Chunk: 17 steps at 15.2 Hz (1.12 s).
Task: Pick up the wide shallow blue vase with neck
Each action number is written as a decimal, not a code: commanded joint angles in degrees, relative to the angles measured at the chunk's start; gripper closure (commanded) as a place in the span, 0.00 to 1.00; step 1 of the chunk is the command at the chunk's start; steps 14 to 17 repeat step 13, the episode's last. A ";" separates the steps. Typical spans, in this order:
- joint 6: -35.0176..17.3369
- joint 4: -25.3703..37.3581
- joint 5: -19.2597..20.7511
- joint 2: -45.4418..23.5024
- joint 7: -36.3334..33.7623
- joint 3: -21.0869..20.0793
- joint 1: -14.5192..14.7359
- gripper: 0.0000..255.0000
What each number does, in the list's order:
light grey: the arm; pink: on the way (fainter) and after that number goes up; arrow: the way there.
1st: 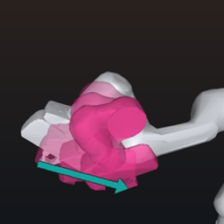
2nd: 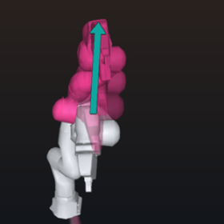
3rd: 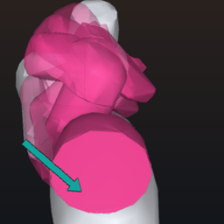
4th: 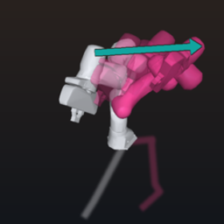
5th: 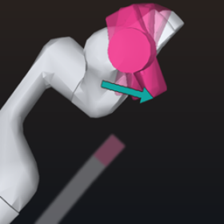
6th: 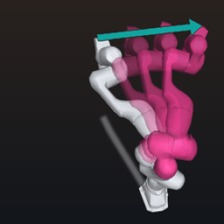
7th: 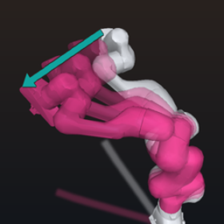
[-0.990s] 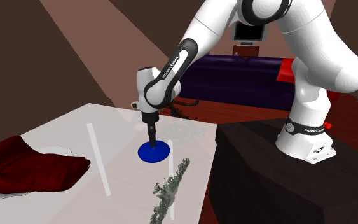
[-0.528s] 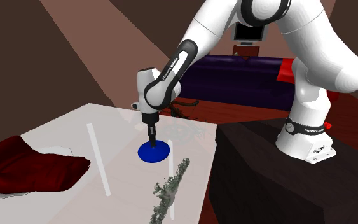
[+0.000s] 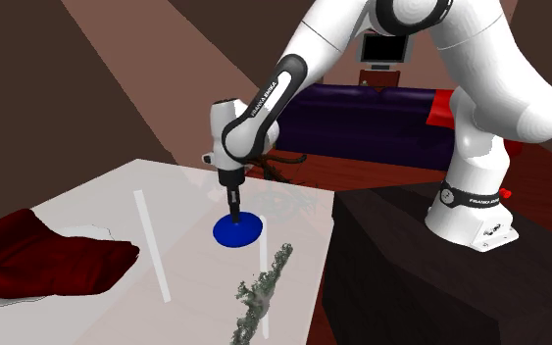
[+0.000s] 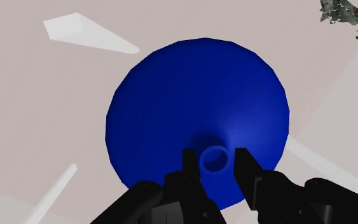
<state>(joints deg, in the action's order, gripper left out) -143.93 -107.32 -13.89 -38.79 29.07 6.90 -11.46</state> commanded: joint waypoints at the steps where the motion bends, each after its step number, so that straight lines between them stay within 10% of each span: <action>1: 1.00 -0.30 0.28 1.31 -0.25 0.26 0.19 1.00; 17: 6.09 -1.31 1.74 7.44 -1.49 1.44 1.01 1.00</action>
